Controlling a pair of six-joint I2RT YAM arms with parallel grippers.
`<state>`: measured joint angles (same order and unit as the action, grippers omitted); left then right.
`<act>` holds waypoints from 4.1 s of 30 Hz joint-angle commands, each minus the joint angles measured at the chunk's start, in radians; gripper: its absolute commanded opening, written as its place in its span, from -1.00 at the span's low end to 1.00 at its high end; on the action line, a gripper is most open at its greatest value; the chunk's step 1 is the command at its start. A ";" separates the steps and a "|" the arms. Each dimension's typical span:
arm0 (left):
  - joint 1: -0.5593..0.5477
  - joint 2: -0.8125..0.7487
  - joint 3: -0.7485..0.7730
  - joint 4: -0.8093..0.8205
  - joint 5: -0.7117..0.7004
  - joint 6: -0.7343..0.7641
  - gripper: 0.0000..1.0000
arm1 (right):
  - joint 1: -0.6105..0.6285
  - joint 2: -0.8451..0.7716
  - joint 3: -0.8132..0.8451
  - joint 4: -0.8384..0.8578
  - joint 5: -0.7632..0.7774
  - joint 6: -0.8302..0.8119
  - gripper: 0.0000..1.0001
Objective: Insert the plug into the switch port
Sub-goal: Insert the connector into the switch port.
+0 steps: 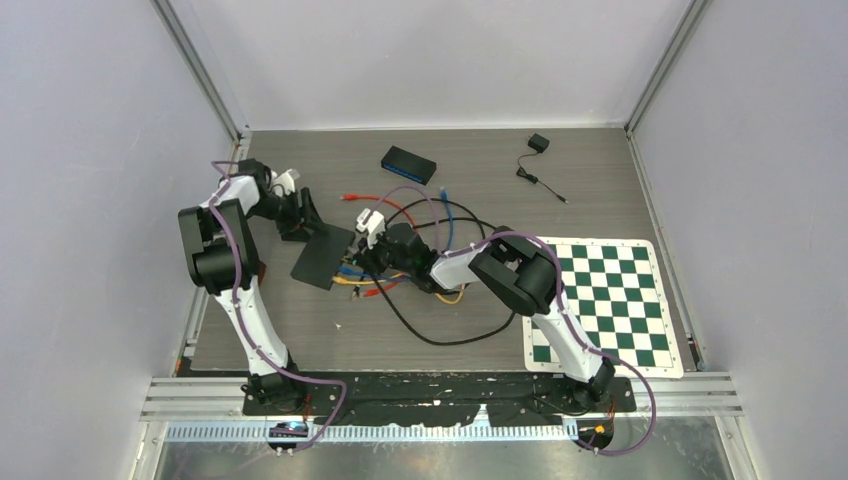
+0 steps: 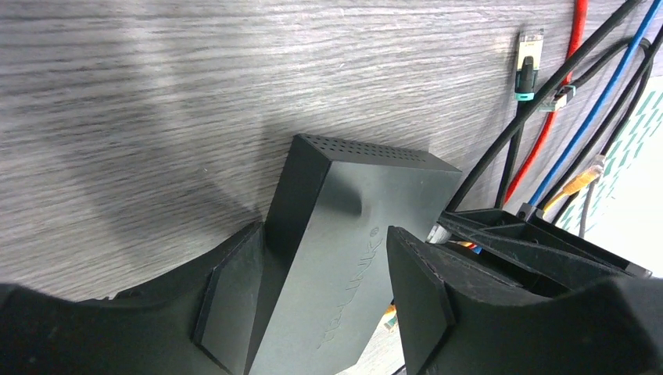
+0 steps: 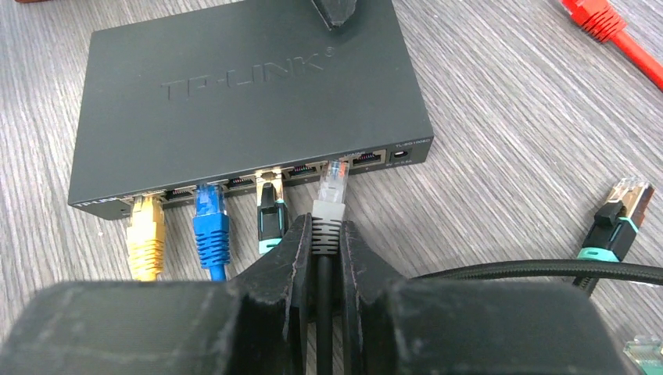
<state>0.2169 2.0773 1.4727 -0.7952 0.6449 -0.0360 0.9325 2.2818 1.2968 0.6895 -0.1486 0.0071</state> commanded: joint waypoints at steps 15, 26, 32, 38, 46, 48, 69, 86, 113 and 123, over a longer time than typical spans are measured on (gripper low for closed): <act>-0.118 -0.072 -0.121 -0.068 0.283 -0.046 0.16 | 0.060 -0.156 -0.087 0.249 -0.056 -0.129 -0.90; -0.119 -0.116 -0.186 -0.037 0.303 -0.055 0.17 | 0.069 -0.171 -0.064 0.256 -0.074 -0.119 -0.90; -0.127 -0.181 -0.215 -0.029 0.288 -0.075 0.20 | 0.098 -0.196 -0.062 0.219 -0.035 -0.191 -0.90; -0.136 -0.180 -0.223 -0.034 0.289 -0.070 0.18 | 0.110 -0.206 -0.135 0.309 0.000 -0.198 -0.90; -0.206 -0.182 -0.249 -0.046 0.272 -0.039 0.20 | 0.111 -0.159 -0.201 0.476 0.010 -0.182 -0.90; -0.205 -0.187 -0.259 -0.042 0.268 -0.042 0.17 | 0.111 -0.154 -0.220 0.521 0.015 -0.179 -0.90; -0.206 -0.221 -0.358 -0.013 0.278 -0.080 0.01 | 0.160 -0.100 -0.168 0.301 0.292 -0.198 -0.90; -0.208 -0.324 -0.478 0.101 0.222 -0.166 -0.02 | 0.146 -0.029 0.094 -0.002 0.304 -0.117 -0.86; -0.074 -0.229 -0.277 0.175 -0.131 -0.296 0.04 | 0.108 -0.286 -0.108 -0.395 0.203 -0.228 -0.32; -0.078 -0.247 -0.339 0.203 -0.023 -0.315 -0.05 | 0.100 -0.261 -0.102 -0.305 0.201 -0.241 -0.84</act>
<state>0.1387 1.8492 1.1709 -0.6041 0.5243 -0.3347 1.0451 2.0521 1.1851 0.3050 0.0429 -0.2150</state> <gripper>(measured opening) 0.486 0.135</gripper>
